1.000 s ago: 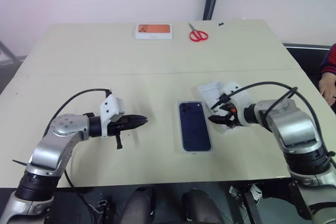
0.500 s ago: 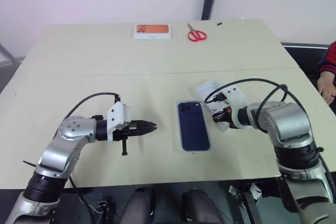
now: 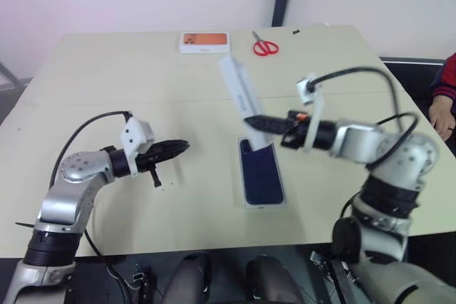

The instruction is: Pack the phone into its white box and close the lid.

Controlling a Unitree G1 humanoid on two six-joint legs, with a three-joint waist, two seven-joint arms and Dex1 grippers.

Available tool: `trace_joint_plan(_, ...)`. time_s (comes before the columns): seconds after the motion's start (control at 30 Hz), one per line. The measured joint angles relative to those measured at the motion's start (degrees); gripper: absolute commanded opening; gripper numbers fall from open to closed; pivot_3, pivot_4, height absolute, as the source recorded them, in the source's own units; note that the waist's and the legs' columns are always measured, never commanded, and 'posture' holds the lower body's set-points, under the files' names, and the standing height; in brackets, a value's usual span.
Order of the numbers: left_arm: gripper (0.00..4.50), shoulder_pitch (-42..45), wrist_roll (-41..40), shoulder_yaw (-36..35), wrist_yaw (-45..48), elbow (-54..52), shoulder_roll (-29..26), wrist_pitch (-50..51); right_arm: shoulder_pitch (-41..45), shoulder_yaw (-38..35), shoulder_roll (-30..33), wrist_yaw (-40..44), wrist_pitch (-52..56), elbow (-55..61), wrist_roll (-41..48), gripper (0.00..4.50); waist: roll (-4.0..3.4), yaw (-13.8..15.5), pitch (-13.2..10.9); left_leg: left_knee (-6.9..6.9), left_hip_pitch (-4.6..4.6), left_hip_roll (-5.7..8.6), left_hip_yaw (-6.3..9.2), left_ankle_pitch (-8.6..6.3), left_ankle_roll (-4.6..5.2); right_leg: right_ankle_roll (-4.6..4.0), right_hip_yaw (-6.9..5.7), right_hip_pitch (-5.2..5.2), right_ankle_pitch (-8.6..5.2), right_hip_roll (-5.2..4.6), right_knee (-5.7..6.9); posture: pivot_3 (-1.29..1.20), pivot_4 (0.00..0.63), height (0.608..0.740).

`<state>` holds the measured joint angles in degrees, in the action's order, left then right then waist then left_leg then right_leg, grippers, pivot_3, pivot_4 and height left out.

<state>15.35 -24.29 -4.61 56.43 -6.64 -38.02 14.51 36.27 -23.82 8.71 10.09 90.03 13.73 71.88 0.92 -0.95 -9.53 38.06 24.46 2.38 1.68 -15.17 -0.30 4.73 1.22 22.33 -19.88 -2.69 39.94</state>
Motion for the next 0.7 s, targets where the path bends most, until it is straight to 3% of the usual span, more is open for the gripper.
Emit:
trace_joint_plan(0.07,0.30,0.29,-0.02,-0.88,-0.32,-0.04,-0.22,-0.20,-7.90,9.29,3.12,-17.70,-9.66,0.25,22.16,0.03,-0.01,0.05,-0.01,0.05,0.02,0.02,-0.02,0.00,0.02,0.01,0.00,-0.03,0.00,-0.09,-0.03,0.00,0.150,0.740)
trace_joint_plan(0.13,0.30,0.23,-0.01,-0.94,-0.37,-0.06,-0.35,-0.19,-14.51,15.30,2.78,-30.34,-19.74,2.71,34.52,0.03,0.00,-0.40,-0.01,0.11,0.03,0.02,-0.08,-0.02,0.07,0.02,0.01,-0.11,-0.01,-0.08,-0.16,0.00,0.150,0.740)
trace_joint_plan(0.3,0.30,0.19,0.00,-0.52,-0.29,-0.94,-0.23,-0.07,-24.00,24.01,-3.07,-45.71,-34.84,11.63,39.33,0.03,0.00,-1.61,0.00,0.05,-0.01,-0.01,-0.04,-0.02,0.07,0.03,0.02,-0.03,-0.02,0.02,-0.02,0.00,0.150,0.740)
trace_joint_plan(0.47,0.30,0.27,0.19,2.50,0.66,-1.55,0.32,0.07,-27.57,25.80,-3.33,-53.38,-39.97,12.65,39.87,0.03,-0.01,-1.45,0.00,0.04,-0.02,-0.01,-0.04,-0.01,0.06,0.03,0.04,-0.05,-0.02,0.01,-0.05,0.00,0.150,0.740)
trace_joint_plan(0.6,0.30,2.09,2.26,6.95,1.00,-1.40,2.12,-0.04,-27.02,25.44,-0.35,-54.90,-40.13,12.80,39.94,1.89,-0.01,-1.34,0.01,0.05,-0.03,-0.01,-0.04,-0.01,0.06,0.03,0.05,-0.07,-0.02,0.02,-0.07,0.00,0.150,0.740)
trace_joint_plan(0.7,0.30,4.65,3.88,9.57,1.48,-1.10,2.55,-0.11,-22.09,24.65,9.50,-49.65,-36.39,10.34,39.85,3.53,-0.02,-1.34,0.00,0.06,-0.03,0.00,-0.08,-0.01,0.06,0.03,0.05,-0.09,-0.02,0.03,-0.09,0.00,0.150,0.740)
